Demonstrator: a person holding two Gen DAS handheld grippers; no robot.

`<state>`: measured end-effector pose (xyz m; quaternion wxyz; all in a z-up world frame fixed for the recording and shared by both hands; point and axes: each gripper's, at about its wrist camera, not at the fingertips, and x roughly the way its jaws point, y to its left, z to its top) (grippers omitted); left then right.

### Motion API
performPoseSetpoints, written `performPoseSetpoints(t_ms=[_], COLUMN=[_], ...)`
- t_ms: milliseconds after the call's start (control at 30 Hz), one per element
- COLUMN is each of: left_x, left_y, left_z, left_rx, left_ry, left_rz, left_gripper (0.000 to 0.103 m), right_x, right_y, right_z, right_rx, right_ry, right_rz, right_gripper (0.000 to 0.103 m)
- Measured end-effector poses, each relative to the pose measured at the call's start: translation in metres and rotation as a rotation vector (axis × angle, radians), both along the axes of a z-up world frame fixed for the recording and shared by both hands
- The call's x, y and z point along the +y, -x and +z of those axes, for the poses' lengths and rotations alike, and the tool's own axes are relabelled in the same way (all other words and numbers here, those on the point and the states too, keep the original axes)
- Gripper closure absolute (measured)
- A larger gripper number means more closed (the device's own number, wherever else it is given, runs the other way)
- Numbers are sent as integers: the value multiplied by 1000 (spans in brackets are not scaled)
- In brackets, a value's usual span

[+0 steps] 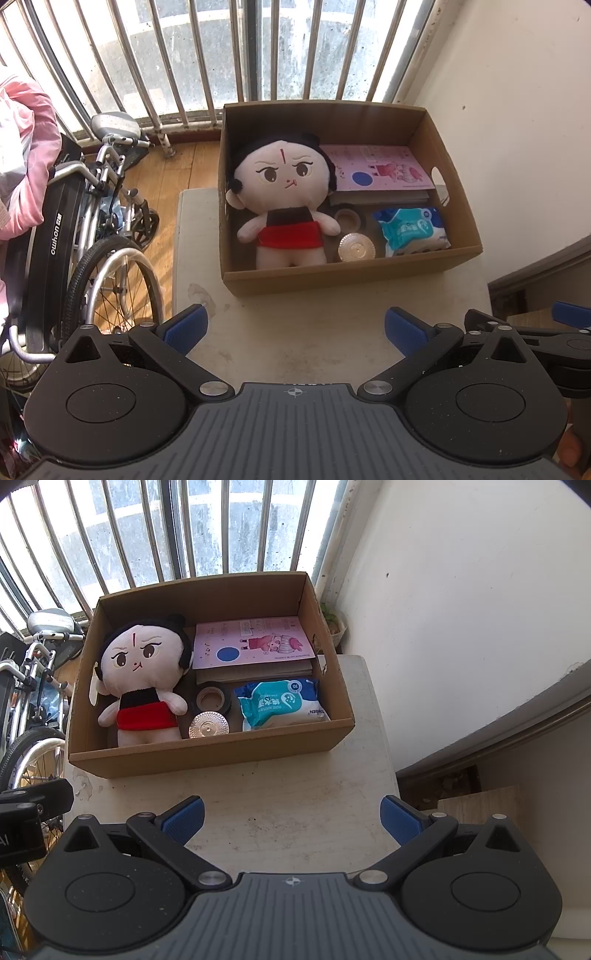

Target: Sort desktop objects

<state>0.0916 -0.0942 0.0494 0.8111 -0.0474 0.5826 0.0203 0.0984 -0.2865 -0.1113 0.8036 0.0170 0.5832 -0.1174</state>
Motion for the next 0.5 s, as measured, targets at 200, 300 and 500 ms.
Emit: performPoseSetpoints(t_ms=[200, 300, 500], left_x=[0, 0, 0], left_y=[-1, -1, -2], left_z=[-1, -2, -3], left_rx=[2, 4, 4], left_ry=[2, 3, 4], left_rz=[1, 1, 2], left_gripper=[0, 0, 0], right_x=[-2, -3, -3], right_y=[-2, -2, -3], right_z=[0, 1, 1], right_rx=[1, -1, -2], right_ry=[1, 2, 3], right_rz=[-3, -4, -4], right_gripper=[0, 0, 0])
